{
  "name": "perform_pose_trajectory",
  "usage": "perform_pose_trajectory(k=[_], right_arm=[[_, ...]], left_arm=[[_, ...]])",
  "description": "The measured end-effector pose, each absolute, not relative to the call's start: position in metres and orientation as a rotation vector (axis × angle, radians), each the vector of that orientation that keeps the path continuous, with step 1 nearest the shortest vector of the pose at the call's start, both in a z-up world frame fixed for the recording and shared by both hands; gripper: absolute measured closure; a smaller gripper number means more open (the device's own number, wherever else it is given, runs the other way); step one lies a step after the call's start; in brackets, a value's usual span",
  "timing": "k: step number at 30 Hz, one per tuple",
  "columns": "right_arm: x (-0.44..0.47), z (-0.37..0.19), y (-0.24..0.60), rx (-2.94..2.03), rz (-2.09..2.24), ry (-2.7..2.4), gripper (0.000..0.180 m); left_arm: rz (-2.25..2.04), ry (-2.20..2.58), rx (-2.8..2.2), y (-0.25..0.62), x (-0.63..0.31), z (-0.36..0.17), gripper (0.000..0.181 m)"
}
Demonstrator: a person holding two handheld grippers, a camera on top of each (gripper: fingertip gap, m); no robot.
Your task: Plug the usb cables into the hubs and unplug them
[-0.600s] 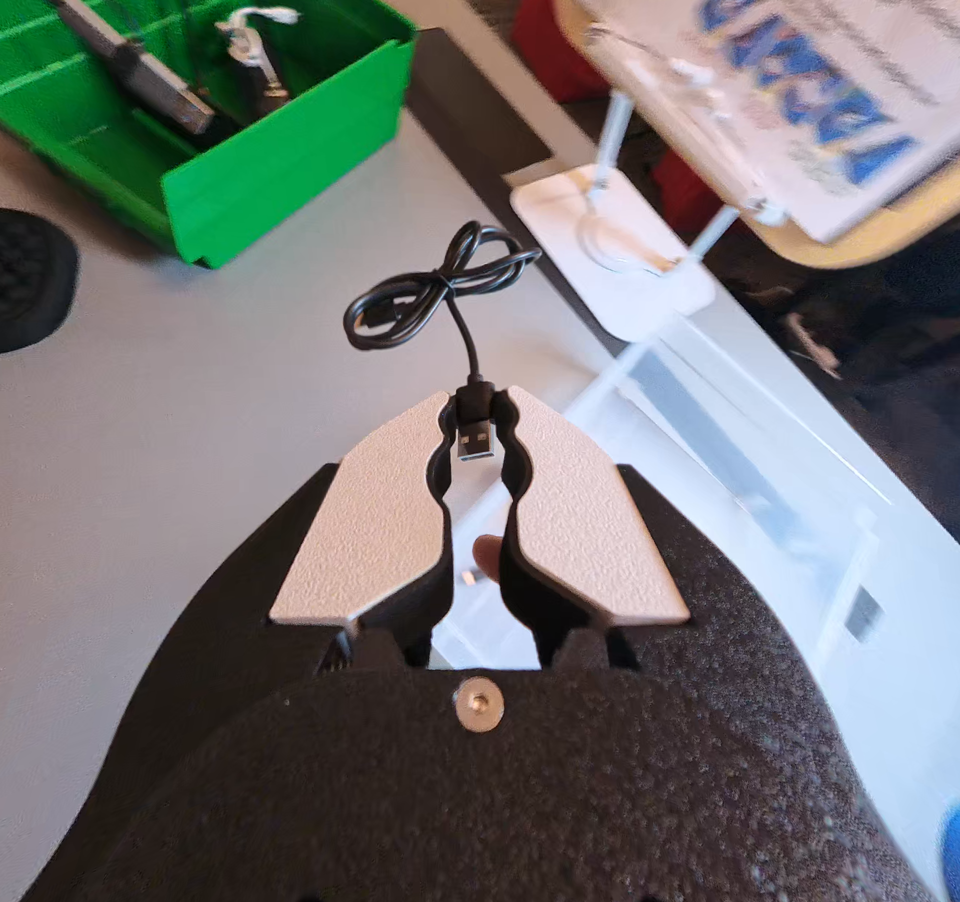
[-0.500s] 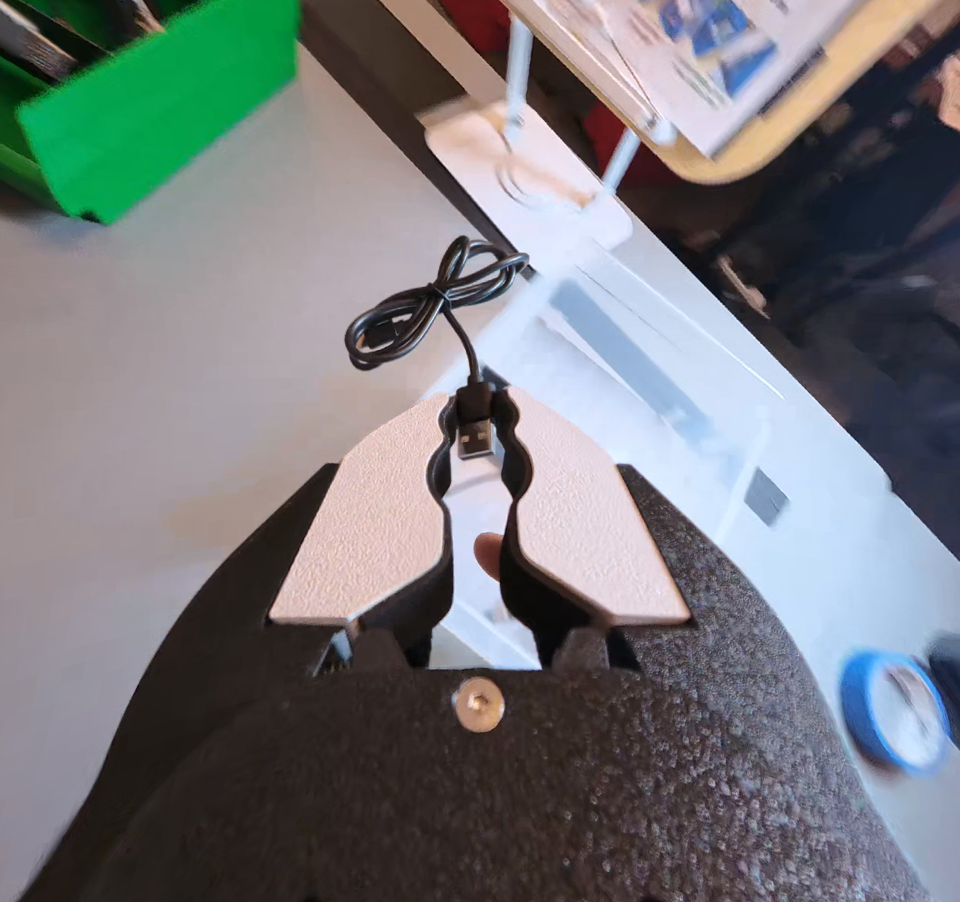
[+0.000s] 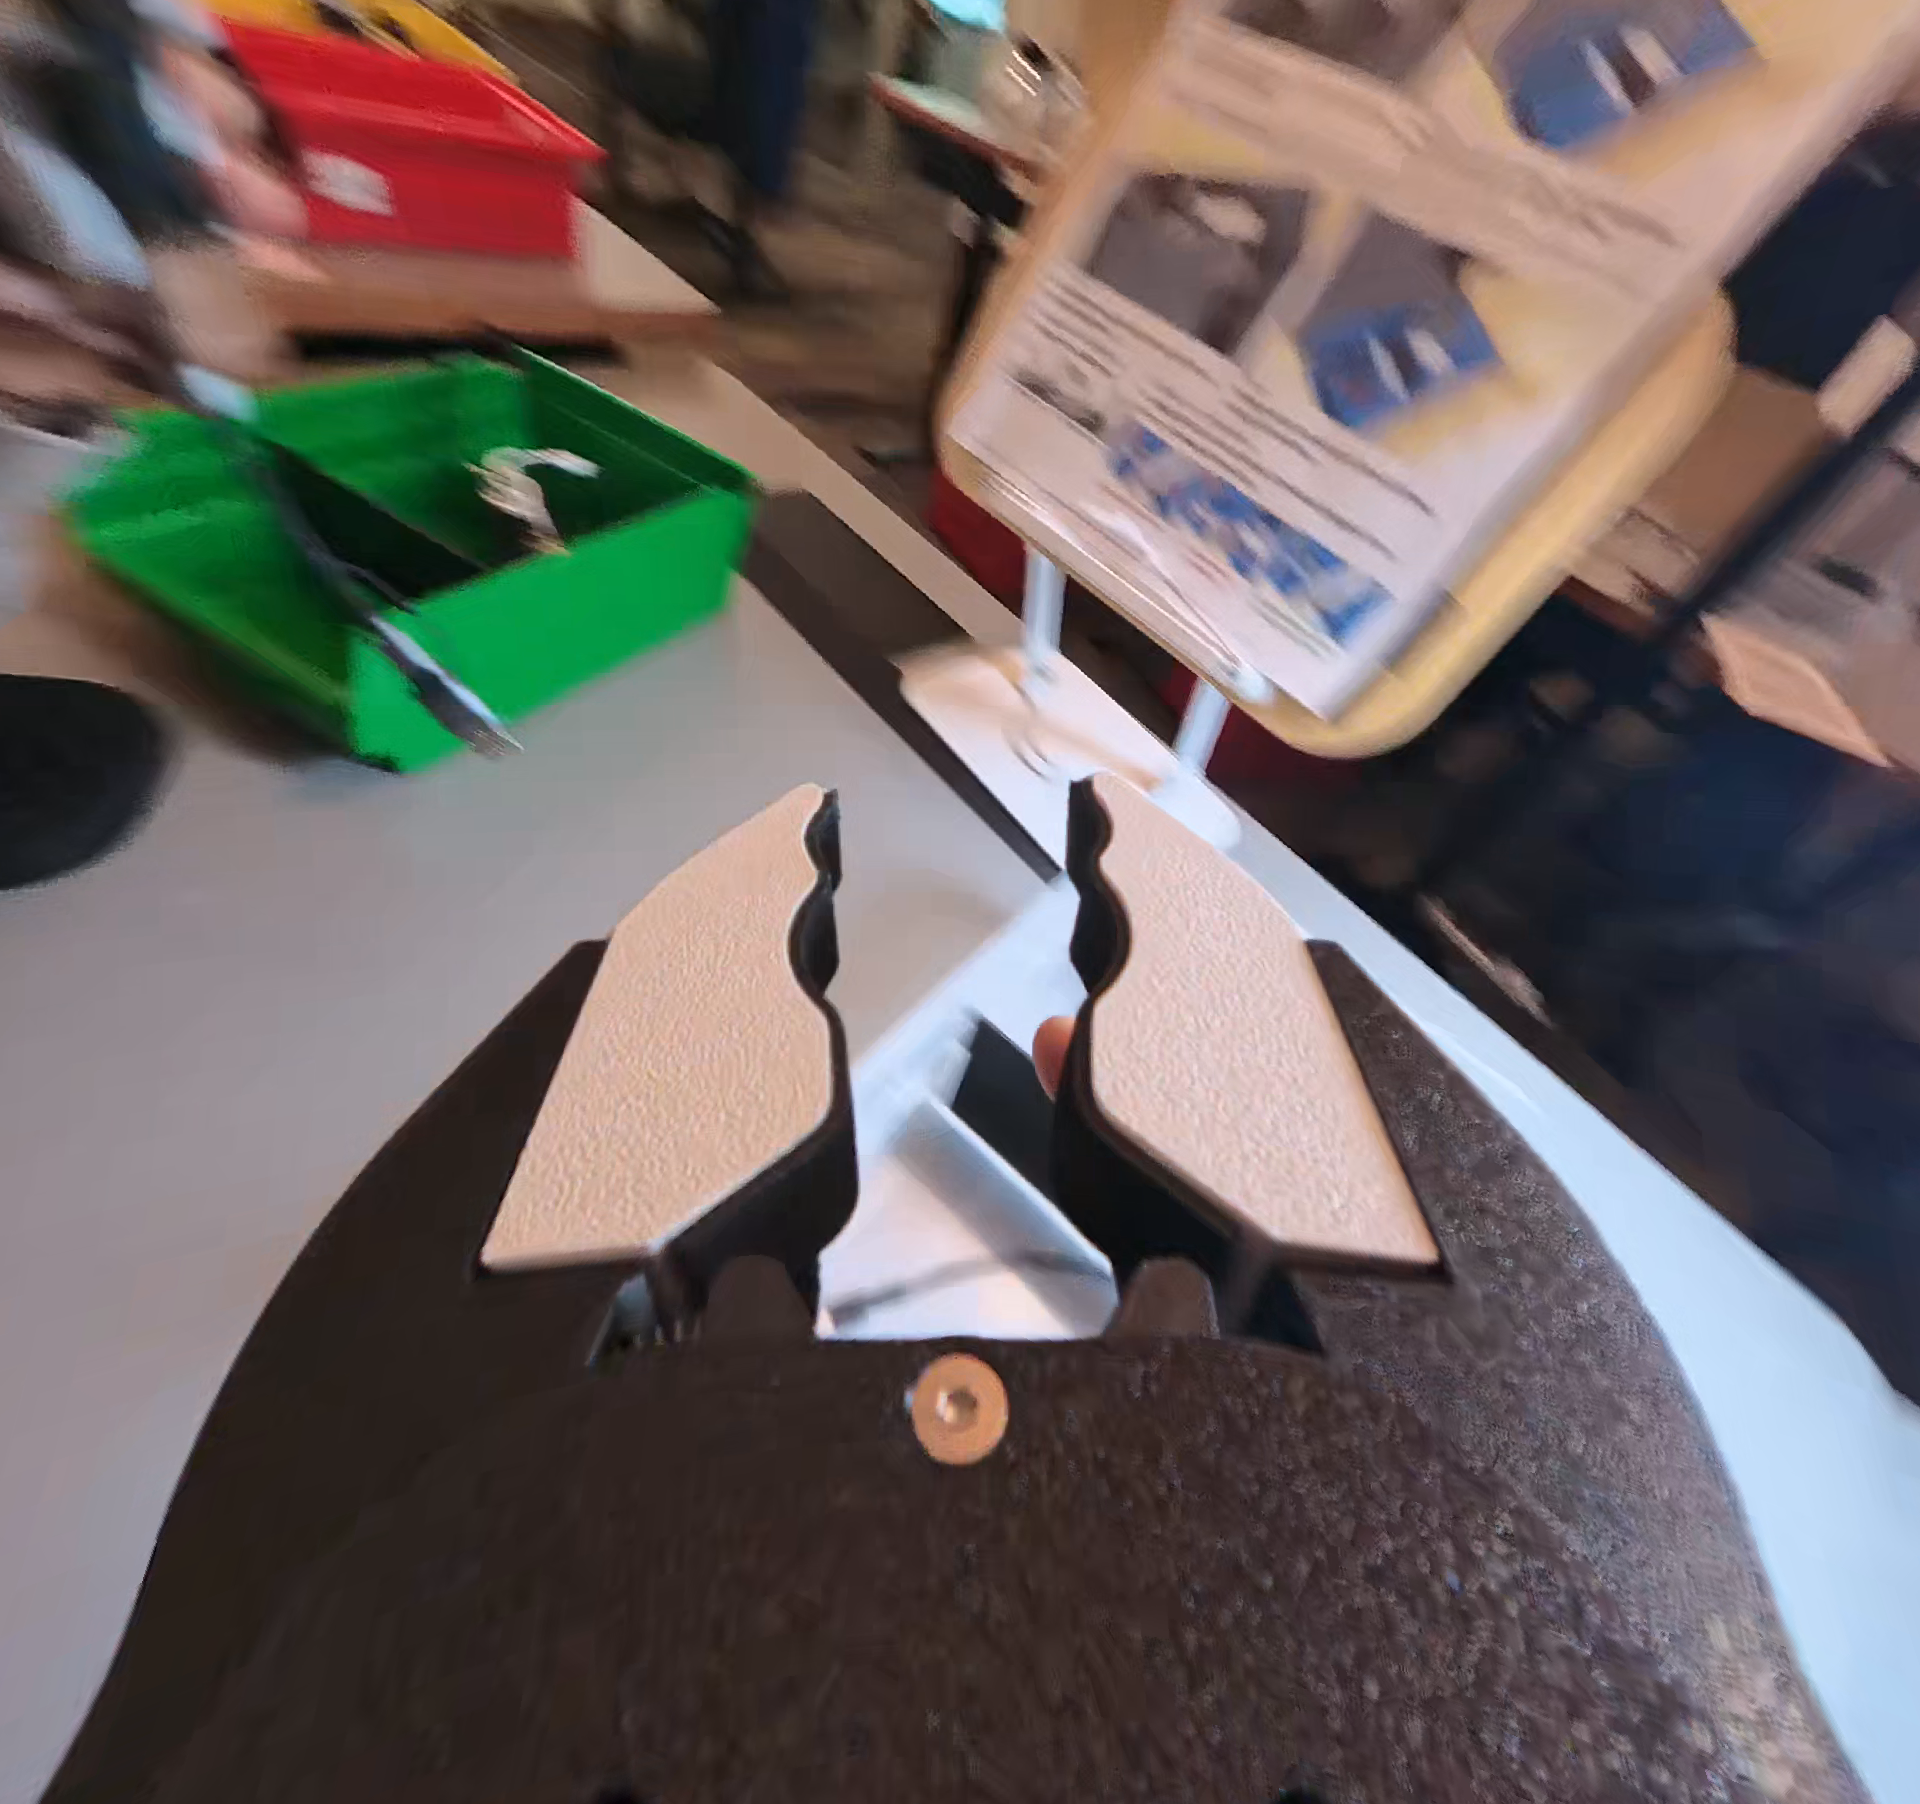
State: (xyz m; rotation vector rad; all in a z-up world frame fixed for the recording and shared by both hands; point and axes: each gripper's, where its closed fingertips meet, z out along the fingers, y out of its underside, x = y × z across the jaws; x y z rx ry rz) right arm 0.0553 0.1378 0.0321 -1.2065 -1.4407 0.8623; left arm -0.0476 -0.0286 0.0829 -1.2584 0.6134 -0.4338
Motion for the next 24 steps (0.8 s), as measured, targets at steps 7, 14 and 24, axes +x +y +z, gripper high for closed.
perform_pose_trajectory(k=[7,14,24], right_arm=[[0.012,0.034,0.015,-0.881,1.236,-1.689,0.137],[0.016,0.048,0.008,-0.775,1.199,-1.664,0.168],[0.048,0.035,0.192,-1.066,0.629,-1.190,0.168]], left_arm=[[-0.547,0.780,-1.414,-0.009,-0.010,0.027,0.170],[-0.456,0.731,-1.437,-0.001,-0.022,0.028,0.157],[-0.345,0.548,-1.271,-0.024,-0.080,0.078,0.169]])
